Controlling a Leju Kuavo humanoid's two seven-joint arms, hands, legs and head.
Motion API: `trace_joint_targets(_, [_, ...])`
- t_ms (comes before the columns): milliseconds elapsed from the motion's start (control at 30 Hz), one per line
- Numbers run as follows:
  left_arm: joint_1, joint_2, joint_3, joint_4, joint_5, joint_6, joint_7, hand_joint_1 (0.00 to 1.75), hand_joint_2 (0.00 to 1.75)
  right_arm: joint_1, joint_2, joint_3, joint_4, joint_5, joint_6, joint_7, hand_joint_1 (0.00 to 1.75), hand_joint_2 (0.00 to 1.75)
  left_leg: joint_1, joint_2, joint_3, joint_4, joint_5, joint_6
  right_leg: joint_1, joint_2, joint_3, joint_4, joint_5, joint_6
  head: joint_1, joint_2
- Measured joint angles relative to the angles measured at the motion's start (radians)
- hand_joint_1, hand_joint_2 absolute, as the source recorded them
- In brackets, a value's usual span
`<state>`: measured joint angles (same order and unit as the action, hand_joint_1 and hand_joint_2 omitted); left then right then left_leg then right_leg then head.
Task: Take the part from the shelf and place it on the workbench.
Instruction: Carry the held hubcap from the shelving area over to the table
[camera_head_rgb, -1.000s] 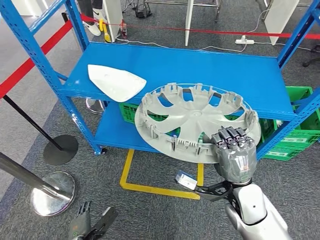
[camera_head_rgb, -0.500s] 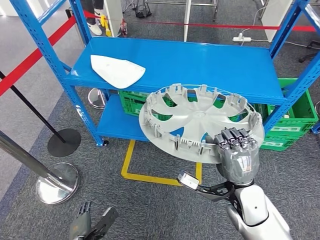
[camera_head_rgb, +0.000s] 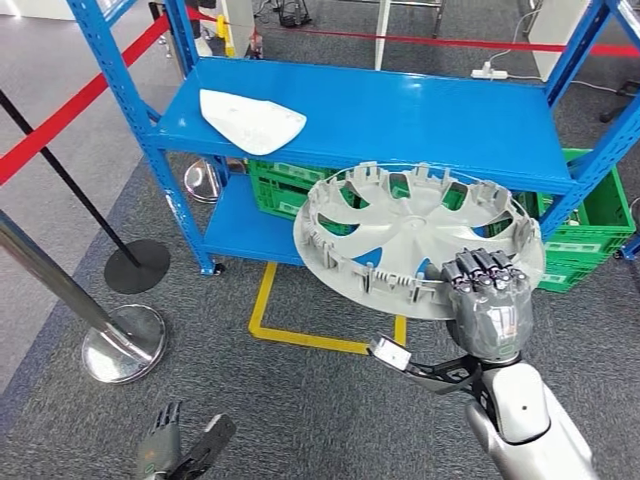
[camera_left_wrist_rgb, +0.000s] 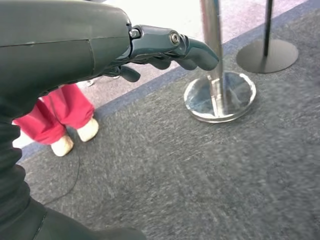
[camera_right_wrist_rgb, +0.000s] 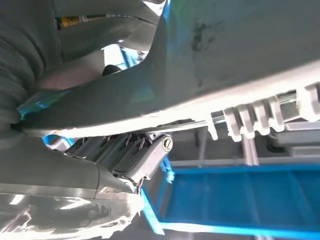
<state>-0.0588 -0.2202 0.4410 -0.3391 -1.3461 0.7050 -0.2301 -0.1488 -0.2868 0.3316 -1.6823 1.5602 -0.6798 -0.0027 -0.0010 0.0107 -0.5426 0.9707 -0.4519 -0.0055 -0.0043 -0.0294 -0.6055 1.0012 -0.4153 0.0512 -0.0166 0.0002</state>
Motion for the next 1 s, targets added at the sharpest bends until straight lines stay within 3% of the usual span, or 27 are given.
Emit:
trace_joint_targets(67, [0.003,-0.001,0.005,0.0,-0.003,0.0,0.001,0.0,1.75,0.0,-0.001,-0.012,0.0,0.0,0.0,-0.012,1.75,1.75,0.002,-0.012,-0.01,-0.002,0.012,0.019,-0.002,0.005,-0.025,0.049,-0.04,0.008,0.002,0.0])
trace_joint_targets(133, [0.004,-0.002,0.01,0.0,-0.005,0.0,0.001,0.0,1.75,0.001,-0.002,-0.02,0.0,0.0,0.0,-0.019,1.75,1.75,0.001,-0.026,-0.022,-0.002,0.023,0.029,-0.002,0.019,-0.077,0.181,-0.118,0.013,0.005,0.0])
trace_joint_targets(200, [0.006,-0.003,0.016,0.0,-0.008,0.0,0.002,0.0,1.75,0.002,-0.002,-0.029,0.001,0.0,0.0,-0.027,1.75,1.75,-0.002,-0.044,-0.035,-0.002,0.035,0.031,-0.002,0.026,-0.113,0.29,-0.162,0.012,0.004,0.0])
trace_joint_targets(233, [0.006,-0.003,0.018,0.0,-0.011,0.0,0.003,0.0,1.75,0.002,-0.002,-0.033,0.001,0.0,0.0,-0.031,1.75,1.75,-0.003,-0.054,-0.041,-0.001,0.04,0.03,-0.002,0.027,-0.105,0.29,-0.156,0.01,0.004,0.0])
trace_joint_targets(267, [0.007,-0.003,0.02,0.0,-0.013,0.0,0.005,0.0,1.75,0.003,-0.002,-0.037,0.001,0.0,0.0,-0.035,1.75,1.75,-0.004,-0.065,-0.045,-0.001,0.045,0.029,-0.002,0.032,-0.077,0.249,-0.135,0.007,0.004,0.0])
trace_joint_targets(300, [0.007,-0.003,0.021,0.0,-0.015,0.0,0.006,0.0,1.75,0.003,-0.002,-0.042,0.001,0.0,0.0,-0.038,1.75,1.75,-0.004,-0.077,-0.049,0.0,0.049,0.026,-0.002,0.045,-0.032,0.178,-0.104,0.003,0.005,0.0])
trace_joint_targets(367, [0.005,-0.004,0.023,0.0,-0.02,0.0,0.008,0.0,1.75,0.002,-0.002,-0.052,0.001,0.0,0.0,-0.043,1.75,1.75,-0.006,-0.096,-0.059,0.004,0.058,0.018,-0.005,0.086,0.046,0.046,-0.07,-0.005,0.004,0.0])
trace_joint_targets(433, [0.005,-0.004,0.024,0.0,-0.024,0.0,0.008,0.0,1.75,0.0,-0.002,-0.06,0.001,0.0,0.0,-0.045,1.75,1.75,-0.004,-0.114,-0.073,0.008,0.069,0.007,-0.005,0.103,0.068,0.003,-0.067,-0.009,0.003,0.0])
trace_joint_targets(500, [0.008,-0.004,0.025,0.0,-0.025,0.0,0.008,0.0,1.75,-0.001,-0.002,-0.065,0.001,0.0,0.0,-0.046,1.75,1.75,-0.001,-0.126,-0.084,0.01,0.076,-0.005,-0.004,0.083,0.063,0.004,-0.06,-0.016,0.004,0.0])
trace_joint_targets(567, [0.011,-0.004,0.025,0.0,-0.026,0.0,0.009,0.0,1.75,0.0,-0.002,-0.072,0.001,0.0,0.0,-0.047,1.75,1.75,-0.003,-0.09,-0.104,0.046,0.046,-0.018,-0.007,0.059,0.06,0.001,-0.051,-0.028,-0.001,0.0])
trace_joint_targets(633, [0.008,-0.004,0.025,0.0,-0.028,0.0,0.01,0.0,1.75,0.002,-0.002,-0.08,0.001,0.0,0.0,-0.047,1.75,1.75,-0.002,-0.039,-0.157,0.166,-0.027,-0.031,-0.008,0.031,0.053,0.0,-0.045,-0.036,-0.007,0.0])
trace_joint_targets(700, [0.008,-0.004,0.025,0.0,-0.029,0.0,0.01,0.0,1.75,0.005,-0.002,-0.084,0.001,0.0,0.0,-0.047,1.75,1.75,0.003,-0.024,-0.206,0.291,-0.082,-0.04,-0.007,0.003,0.046,0.0,-0.042,-0.036,-0.008,0.0])
trace_joint_targets(733, [0.008,-0.004,0.025,0.0,-0.03,0.0,0.01,0.0,1.75,0.007,-0.002,-0.085,0.001,0.0,0.0,-0.047,1.75,1.75,0.005,-0.022,-0.207,0.307,-0.082,-0.042,-0.008,-0.011,0.043,0.0,-0.04,-0.036,-0.008,0.0])
trace_joint_targets(800, [0.009,-0.004,0.025,0.0,-0.031,0.0,0.01,0.0,1.75,0.009,-0.002,-0.085,0.001,0.0,0.0,-0.048,1.75,1.75,0.007,-0.011,-0.148,0.218,-0.034,-0.043,-0.008,-0.038,0.041,0.001,-0.038,-0.033,-0.008,0.0])
trace_joint_targets(867, [0.006,-0.004,0.026,0.0,-0.032,0.0,0.01,0.0,1.75,0.009,-0.002,-0.088,0.001,0.0,0.0,-0.049,1.75,1.75,0.004,0.031,-0.065,0.079,0.014,-0.036,-0.003,-0.061,0.039,0.004,-0.038,-0.027,-0.009,0.0])
trace_joint_targets(900, [0.005,-0.004,0.026,0.0,-0.034,0.0,0.01,0.0,1.75,0.01,-0.002,-0.091,0.001,0.0,0.0,-0.05,1.75,1.75,0.001,0.047,-0.044,0.037,0.024,-0.029,0.001,-0.071,0.038,0.006,-0.038,-0.022,-0.008,0.0])
trace_joint_targets(933, [0.005,-0.004,0.026,0.0,-0.035,0.0,0.01,0.0,1.75,0.01,-0.002,-0.094,0.001,0.0,0.0,-0.051,1.75,1.75,-0.002,0.055,-0.037,0.017,0.026,-0.02,0.005,-0.081,0.036,0.007,-0.038,-0.016,-0.008,0.0])
trace_joint_targets(1000, [0.008,-0.004,0.026,0.0,-0.037,0.0,0.01,0.0,1.75,0.01,-0.002,-0.098,0.001,0.0,0.0,-0.053,1.75,1.75,-0.003,0.034,-0.045,0.013,0.031,-0.002,0.004,-0.098,0.035,0.006,-0.037,-0.005,-0.007,0.0])
